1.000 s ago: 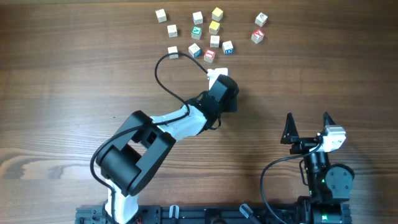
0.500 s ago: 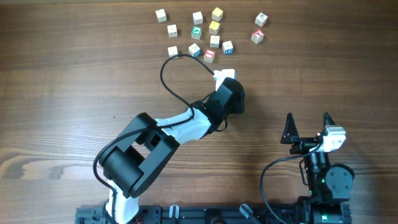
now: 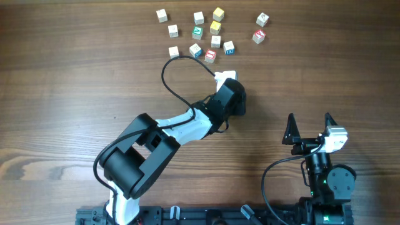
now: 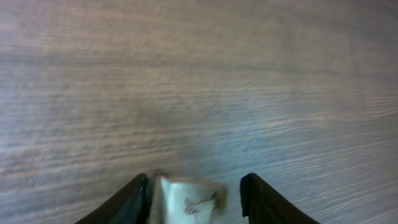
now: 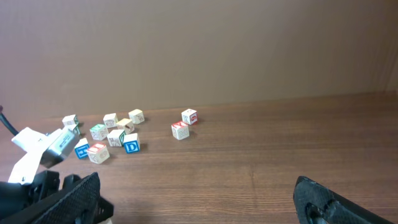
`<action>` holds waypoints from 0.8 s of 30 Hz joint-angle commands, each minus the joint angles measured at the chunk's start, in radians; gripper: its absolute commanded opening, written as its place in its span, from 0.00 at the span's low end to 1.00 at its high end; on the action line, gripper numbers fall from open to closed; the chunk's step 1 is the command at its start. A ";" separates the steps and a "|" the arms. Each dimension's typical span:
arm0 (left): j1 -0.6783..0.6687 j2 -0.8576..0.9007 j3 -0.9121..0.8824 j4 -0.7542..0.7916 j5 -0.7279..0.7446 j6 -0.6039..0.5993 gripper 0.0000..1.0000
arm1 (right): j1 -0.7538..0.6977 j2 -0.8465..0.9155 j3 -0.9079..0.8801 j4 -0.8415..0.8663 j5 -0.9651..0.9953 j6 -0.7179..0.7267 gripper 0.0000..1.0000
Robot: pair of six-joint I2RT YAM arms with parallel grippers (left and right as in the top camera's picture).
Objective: Form a horizontal line
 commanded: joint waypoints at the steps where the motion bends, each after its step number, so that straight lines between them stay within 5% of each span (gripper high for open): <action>1: -0.002 -0.026 0.015 -0.019 0.018 -0.058 0.48 | -0.003 -0.008 0.000 0.003 0.006 -0.018 1.00; 24: -0.044 -0.026 0.015 -0.044 0.023 -0.163 0.52 | -0.003 -0.008 0.000 0.003 0.006 -0.018 1.00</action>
